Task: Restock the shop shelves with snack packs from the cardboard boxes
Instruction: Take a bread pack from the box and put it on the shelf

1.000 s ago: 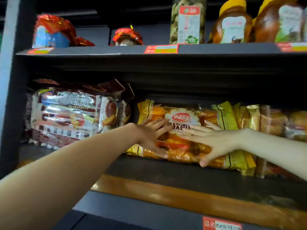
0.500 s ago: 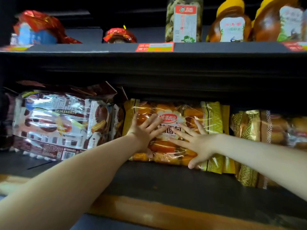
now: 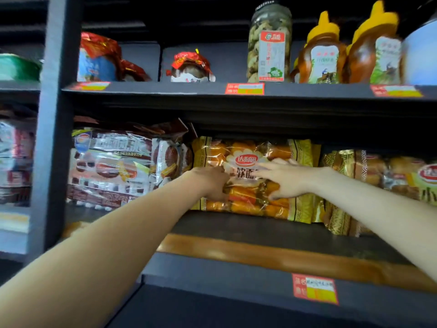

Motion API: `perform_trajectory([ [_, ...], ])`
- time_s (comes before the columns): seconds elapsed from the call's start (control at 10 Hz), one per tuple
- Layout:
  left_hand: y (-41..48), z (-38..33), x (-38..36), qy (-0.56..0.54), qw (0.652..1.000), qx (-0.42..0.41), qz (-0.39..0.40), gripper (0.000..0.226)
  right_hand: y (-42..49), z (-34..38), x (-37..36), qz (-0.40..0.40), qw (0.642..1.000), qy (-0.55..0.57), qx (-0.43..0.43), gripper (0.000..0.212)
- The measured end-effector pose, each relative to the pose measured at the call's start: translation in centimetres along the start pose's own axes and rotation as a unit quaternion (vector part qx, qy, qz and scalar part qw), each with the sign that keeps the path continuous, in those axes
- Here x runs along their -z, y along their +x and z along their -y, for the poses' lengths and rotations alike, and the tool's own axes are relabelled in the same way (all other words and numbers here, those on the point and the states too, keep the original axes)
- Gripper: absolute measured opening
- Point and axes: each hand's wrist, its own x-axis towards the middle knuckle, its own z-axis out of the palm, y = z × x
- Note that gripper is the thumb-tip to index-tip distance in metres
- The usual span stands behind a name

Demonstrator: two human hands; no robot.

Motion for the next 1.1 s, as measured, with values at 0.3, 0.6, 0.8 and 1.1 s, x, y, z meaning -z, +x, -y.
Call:
perform_trajectory([
  [0.3,-17.2,0.6,-3.9,-0.302,0.910,-0.050,-0.278,0.039,-11.8,17.1,1.6,-0.257,0.933,0.243,-0.064,0.024],
  [0.6,-40.2,3.3,-21.3,-0.547,0.814,0.057,-0.185,0.019,-21.5,42.3,-8.5,-0.148,0.854,0.492,-0.085,0.011],
  [0.8,-52.2,5.5,-33.7,-0.495,0.843,0.205,0.040,0.021,-25.2,54.8,-17.7,0.136,0.849,0.510,-0.016,0.011],
  [1.1,-67.4,6.8,-42.9,-0.405,0.774,0.453,0.177,0.020,-27.5,65.5,-24.8,0.335,0.790,0.504,0.100,0.023],
])
